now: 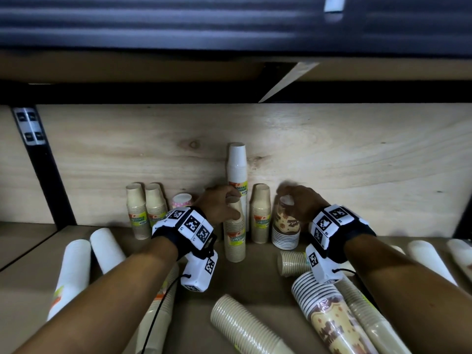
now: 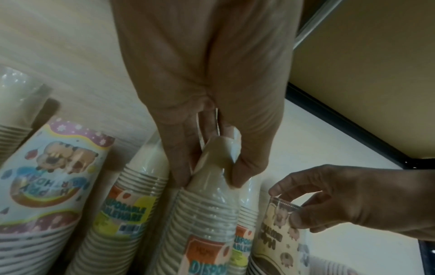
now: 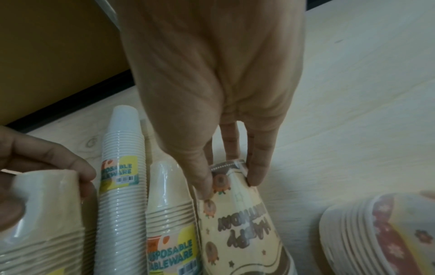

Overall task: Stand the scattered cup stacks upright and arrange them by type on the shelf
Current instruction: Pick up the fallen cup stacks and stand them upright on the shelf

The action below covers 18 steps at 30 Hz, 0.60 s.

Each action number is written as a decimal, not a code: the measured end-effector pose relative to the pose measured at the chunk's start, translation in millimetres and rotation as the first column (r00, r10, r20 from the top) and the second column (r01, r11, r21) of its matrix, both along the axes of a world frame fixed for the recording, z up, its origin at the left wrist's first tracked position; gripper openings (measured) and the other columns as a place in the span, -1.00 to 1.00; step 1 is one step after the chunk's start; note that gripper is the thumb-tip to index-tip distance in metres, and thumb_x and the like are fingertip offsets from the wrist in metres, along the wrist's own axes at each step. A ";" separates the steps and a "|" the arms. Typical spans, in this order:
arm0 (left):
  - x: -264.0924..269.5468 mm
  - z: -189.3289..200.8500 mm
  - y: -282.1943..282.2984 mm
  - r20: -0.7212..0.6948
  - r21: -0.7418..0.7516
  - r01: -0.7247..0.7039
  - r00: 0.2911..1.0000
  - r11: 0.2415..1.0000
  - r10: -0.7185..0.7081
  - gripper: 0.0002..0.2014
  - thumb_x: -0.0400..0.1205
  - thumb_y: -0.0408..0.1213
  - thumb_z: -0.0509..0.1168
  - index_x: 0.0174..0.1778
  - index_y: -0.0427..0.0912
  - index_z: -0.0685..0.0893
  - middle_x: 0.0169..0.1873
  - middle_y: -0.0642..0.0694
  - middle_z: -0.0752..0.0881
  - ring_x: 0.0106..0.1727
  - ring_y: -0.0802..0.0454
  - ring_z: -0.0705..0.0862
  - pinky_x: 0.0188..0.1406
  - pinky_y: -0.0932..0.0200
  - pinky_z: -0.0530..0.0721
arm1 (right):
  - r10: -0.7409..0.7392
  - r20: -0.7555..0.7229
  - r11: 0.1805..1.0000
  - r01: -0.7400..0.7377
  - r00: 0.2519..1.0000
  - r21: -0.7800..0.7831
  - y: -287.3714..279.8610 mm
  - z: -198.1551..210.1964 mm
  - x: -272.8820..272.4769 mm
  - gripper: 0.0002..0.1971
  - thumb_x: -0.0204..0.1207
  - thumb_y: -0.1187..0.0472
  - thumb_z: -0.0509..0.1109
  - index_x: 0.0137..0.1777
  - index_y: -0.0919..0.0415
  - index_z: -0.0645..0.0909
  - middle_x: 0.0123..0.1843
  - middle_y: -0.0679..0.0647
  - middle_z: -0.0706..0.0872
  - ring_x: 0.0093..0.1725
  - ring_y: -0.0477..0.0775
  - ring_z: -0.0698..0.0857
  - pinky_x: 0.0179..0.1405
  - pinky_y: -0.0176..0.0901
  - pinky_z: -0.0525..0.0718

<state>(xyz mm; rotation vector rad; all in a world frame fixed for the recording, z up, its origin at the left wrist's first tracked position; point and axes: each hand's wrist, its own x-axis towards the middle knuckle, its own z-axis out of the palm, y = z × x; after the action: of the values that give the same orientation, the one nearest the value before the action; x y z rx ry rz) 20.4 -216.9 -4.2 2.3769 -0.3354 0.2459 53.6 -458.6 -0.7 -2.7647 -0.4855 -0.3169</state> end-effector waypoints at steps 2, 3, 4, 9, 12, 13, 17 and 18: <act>0.6 2.1 -0.8 0.012 0.038 0.013 1.000 0.999 -0.013 -0.44 0.40 -0.41 0.54 0.34 -0.15 0.61 0.28 -0.04 0.68 0.14 0.30 0.57 -0.15 0.53 0.51 | 0.014 0.016 1.000 -0.014 1.000 0.028 -0.5 -1.2 2.2 -0.68 0.57 0.23 0.38 0.31 0.22 0.60 0.32 0.17 0.65 0.30 0.18 0.64 0.26 -0.04 0.60; 1.0 2.4 -0.9 0.011 0.050 0.020 1.000 0.999 -0.020 -0.44 0.41 -0.41 0.54 0.35 -0.14 0.61 0.28 -0.05 0.67 0.15 0.30 0.57 -0.14 0.53 0.50 | 0.014 0.015 0.999 -0.014 1.000 0.041 -0.6 -2.0 3.5 -0.69 0.56 0.23 0.39 0.29 0.20 0.61 0.31 0.16 0.66 0.29 0.18 0.64 0.26 -0.03 0.61; 1.4 2.2 -0.9 0.009 0.058 0.026 1.000 0.998 -0.027 -0.44 0.41 -0.41 0.54 0.35 -0.14 0.60 0.29 -0.05 0.67 0.17 0.28 0.57 -0.12 0.51 0.50 | 0.008 0.003 0.999 -0.008 1.000 0.052 -0.8 -2.6 4.6 -0.70 0.55 0.23 0.40 0.28 0.20 0.61 0.29 0.15 0.66 0.28 0.18 0.65 0.26 -0.01 0.62; 2.3 -0.2 -0.5 -0.008 0.054 0.023 1.000 0.998 -0.023 -0.44 0.42 -0.45 0.53 0.35 -0.17 0.58 0.32 -0.08 0.65 0.25 0.24 0.56 -0.07 0.46 0.50 | 0.002 -0.015 0.999 -0.001 1.000 0.041 -1.5 -4.1 5.8 -0.69 0.53 0.23 0.43 0.27 0.21 0.61 0.29 0.14 0.66 0.28 0.17 0.63 0.27 -0.02 0.61; 2.7 0.7 -1.2 -0.017 0.070 0.018 1.000 0.997 -0.017 -0.45 0.42 -0.45 0.53 0.34 -0.17 0.59 0.30 -0.08 0.65 0.27 0.20 0.57 0.01 0.37 0.49 | -0.006 -0.008 0.998 0.006 1.000 0.062 -1.3 -5.2 6.2 -0.71 0.51 0.23 0.45 0.22 0.20 0.63 0.25 0.14 0.67 0.26 0.17 0.65 0.24 -0.03 0.62; 2.6 0.9 -1.5 -0.019 0.075 0.017 1.000 0.997 -0.016 -0.45 0.42 -0.45 0.53 0.34 -0.18 0.59 0.30 -0.08 0.65 0.28 0.18 0.58 0.02 0.38 0.48 | -0.006 -0.006 0.998 0.006 1.000 0.059 -0.9 -5.4 6.1 -0.71 0.50 0.23 0.46 0.21 0.19 0.62 0.24 0.14 0.67 0.25 0.17 0.65 0.23 -0.01 0.63; 3.2 -0.7 -2.7 -0.033 0.067 0.013 0.999 0.998 -0.011 -0.44 0.44 -0.43 0.52 0.36 -0.17 0.56 0.36 -0.08 0.62 0.39 0.11 0.57 0.11 0.37 0.48 | -0.017 0.003 0.998 0.017 1.000 0.064 -0.7 -4.9 3.4 -0.72 0.47 0.24 0.47 0.17 0.21 0.62 0.23 0.17 0.67 0.22 0.19 0.66 0.21 -0.01 0.64; 3.0 -0.2 -2.2 -0.037 0.075 0.014 0.999 0.997 -0.011 -0.44 0.44 -0.42 0.52 0.37 -0.16 0.55 0.37 -0.08 0.61 0.40 0.10 0.56 0.14 0.35 0.49 | -0.017 0.005 0.998 0.016 1.000 0.065 -1.0 -4.8 3.4 -0.73 0.47 0.25 0.47 0.17 0.23 0.63 0.23 0.18 0.67 0.22 0.19 0.65 0.21 -0.01 0.64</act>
<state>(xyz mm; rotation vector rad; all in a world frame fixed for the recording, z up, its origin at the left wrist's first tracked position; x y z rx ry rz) 23.4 -219.1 -4.3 2.4491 -0.3481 0.1871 57.0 -459.5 -5.5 -2.7068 -0.4461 -0.3384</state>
